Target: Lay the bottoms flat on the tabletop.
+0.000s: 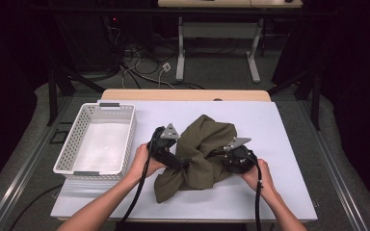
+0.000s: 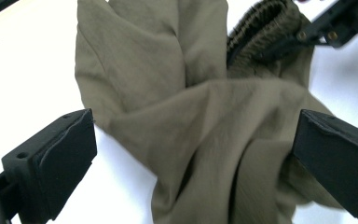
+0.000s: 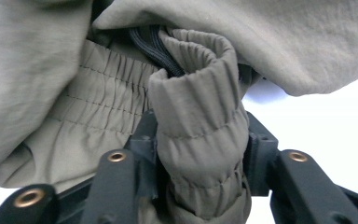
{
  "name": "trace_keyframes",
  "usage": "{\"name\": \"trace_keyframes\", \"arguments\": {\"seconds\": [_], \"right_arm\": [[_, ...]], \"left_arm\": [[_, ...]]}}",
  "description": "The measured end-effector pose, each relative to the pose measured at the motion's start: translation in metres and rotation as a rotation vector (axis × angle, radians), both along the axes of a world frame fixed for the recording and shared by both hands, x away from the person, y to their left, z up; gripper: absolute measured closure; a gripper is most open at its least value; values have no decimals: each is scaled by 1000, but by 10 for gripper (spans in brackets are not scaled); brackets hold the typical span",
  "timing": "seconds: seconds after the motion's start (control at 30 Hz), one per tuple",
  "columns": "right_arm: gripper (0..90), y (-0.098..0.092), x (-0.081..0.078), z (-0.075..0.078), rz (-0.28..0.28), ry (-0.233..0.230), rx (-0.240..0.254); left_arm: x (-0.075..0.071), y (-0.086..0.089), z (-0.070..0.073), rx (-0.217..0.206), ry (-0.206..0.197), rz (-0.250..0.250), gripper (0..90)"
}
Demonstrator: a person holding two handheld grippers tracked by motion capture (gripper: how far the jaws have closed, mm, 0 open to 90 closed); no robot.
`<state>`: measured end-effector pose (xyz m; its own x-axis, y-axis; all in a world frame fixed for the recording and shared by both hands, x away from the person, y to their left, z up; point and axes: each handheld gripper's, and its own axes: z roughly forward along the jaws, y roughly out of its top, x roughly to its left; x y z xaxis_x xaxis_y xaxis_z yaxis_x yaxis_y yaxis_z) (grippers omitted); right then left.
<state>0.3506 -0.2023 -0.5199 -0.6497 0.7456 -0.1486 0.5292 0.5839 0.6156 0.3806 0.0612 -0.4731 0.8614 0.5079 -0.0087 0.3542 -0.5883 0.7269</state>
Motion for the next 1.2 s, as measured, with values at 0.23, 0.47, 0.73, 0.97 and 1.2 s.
{"name": "trace_keyframes", "arguments": {"seconds": [0.23, 0.47, 0.73, 0.97, 1.2], "right_arm": [[608, 1, -2, -1, 9, -3, -9], [608, 2, -1, -1, 13, -4, -8], [617, 1, -1, -1, 13, -9, -14], [614, 2, -3, 2, 34, -19, -13], [609, 6, -3, 4, 58, -25, -6]], "left_arm": [[34, -31, -39, 66, 110, 19, 36], [44, -39, -65, 109, 144, 21, 302], [33, -27, -72, 82, 103, 7, 836], [8, -13, -65, 56, 52, 6, 864], [-16, 5, -58, 24, 23, 3, 866]]}}
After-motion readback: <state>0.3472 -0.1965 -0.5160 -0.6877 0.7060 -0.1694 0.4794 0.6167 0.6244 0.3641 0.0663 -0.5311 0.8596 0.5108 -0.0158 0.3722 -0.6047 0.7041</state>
